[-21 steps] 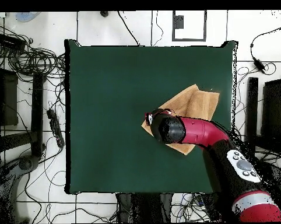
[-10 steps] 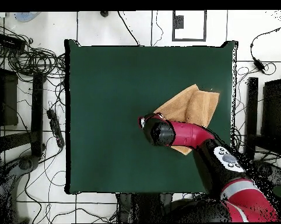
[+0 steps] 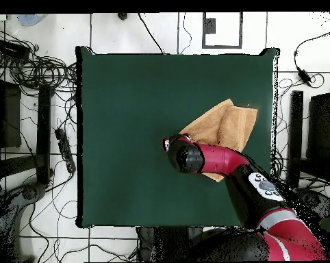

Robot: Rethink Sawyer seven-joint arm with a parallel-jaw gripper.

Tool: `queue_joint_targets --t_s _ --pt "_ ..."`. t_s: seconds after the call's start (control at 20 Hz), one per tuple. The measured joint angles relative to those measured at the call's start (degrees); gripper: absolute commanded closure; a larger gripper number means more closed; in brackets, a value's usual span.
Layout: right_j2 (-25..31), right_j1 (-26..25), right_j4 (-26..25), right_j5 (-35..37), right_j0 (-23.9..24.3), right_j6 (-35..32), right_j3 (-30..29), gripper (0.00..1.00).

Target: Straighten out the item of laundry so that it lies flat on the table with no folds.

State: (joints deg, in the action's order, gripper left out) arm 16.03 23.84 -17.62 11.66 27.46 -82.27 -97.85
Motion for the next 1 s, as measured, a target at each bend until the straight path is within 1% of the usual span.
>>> queue_joint_targets --t_s 0.6,0.65,1.0 --pt "-0.1 -0.1 0.0 -0.4 0.2 0.0 0.1 0.00" --pt "-0.3 -0.1 0.0 -0.6 0.3 0.0 0.1 1.00" --pt "-1.9 -0.2 0.0 -3.6 -0.1 0.0 -0.1 1.00"
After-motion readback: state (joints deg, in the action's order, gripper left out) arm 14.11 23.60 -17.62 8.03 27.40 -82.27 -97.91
